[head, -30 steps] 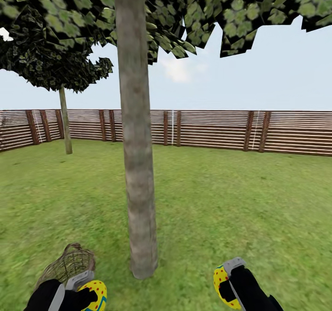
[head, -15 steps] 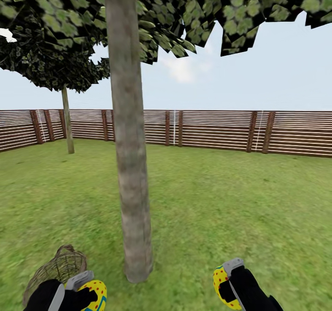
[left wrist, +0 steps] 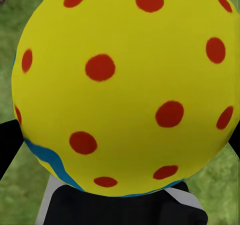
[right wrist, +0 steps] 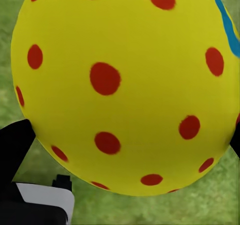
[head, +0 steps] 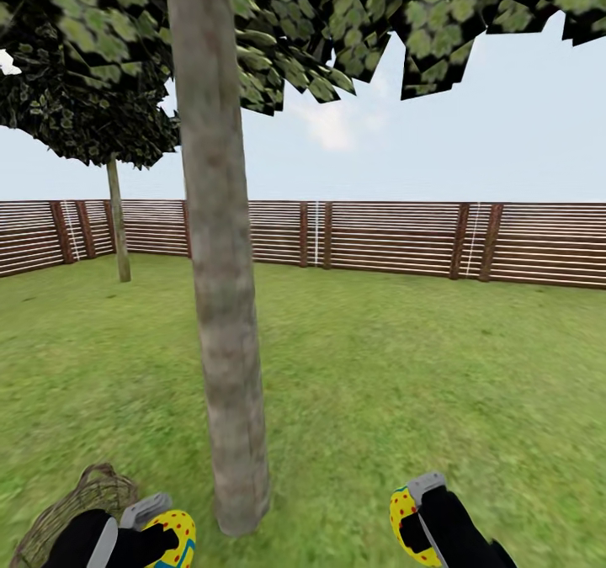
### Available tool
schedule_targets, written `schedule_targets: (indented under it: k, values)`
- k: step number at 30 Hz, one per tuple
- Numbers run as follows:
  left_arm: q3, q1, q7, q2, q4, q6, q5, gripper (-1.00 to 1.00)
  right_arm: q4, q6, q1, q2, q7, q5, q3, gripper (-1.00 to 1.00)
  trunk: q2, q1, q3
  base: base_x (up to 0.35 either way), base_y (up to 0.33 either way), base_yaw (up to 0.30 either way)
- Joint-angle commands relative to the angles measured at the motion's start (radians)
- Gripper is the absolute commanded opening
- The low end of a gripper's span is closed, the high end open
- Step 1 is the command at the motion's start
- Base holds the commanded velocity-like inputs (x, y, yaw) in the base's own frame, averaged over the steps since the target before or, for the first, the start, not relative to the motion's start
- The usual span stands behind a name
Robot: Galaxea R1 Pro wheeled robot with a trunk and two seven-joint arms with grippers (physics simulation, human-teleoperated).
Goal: Take the three Easter eggs out of the wicker basket on the lawn in the garden, then place them on the lawn next to a single tree (choose any tree) so that all three eggs are next to the same tree and none are left in the basket.
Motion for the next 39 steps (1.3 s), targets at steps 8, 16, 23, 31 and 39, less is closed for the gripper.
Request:
schedule_targets:
  k: [8,16,23,31,39]
  values:
    - [0.003,0.000,-0.004,0.000,-0.001,0.005,-0.001,-1.00,0.001,0.005,0.000,-0.001,0.006,0.010,0.003,-1.00,-0.001,0.001,0.000,0.277,-0.090,0.000]
    - [0.005,0.000,-0.004,0.002,0.005,0.005,0.000,-1.00,0.004,0.005,-0.001,-0.001,0.006,0.009,0.003,-1.00,-0.001,0.001,0.000,0.237,-0.006,0.000]
    - [0.032,0.000,-0.006,0.004,0.000,0.009,0.001,-1.00,0.004,0.005,-0.001,0.002,0.006,0.010,0.008,-1.00,-0.001,0.001,0.000,0.055,0.000,0.000]
    - [0.058,0.000,-0.004,0.001,0.005,0.008,0.000,-1.00,0.003,0.005,-0.001,0.002,0.007,0.010,0.003,-1.00,-0.050,0.028,-0.022,0.000,0.000,0.000]
    - [0.056,0.000,0.002,0.001,0.015,0.009,-0.003,-1.00,0.002,0.005,0.000,0.002,0.006,0.009,0.004,-1.00,-0.106,0.058,-0.047,0.000,0.000,0.000]
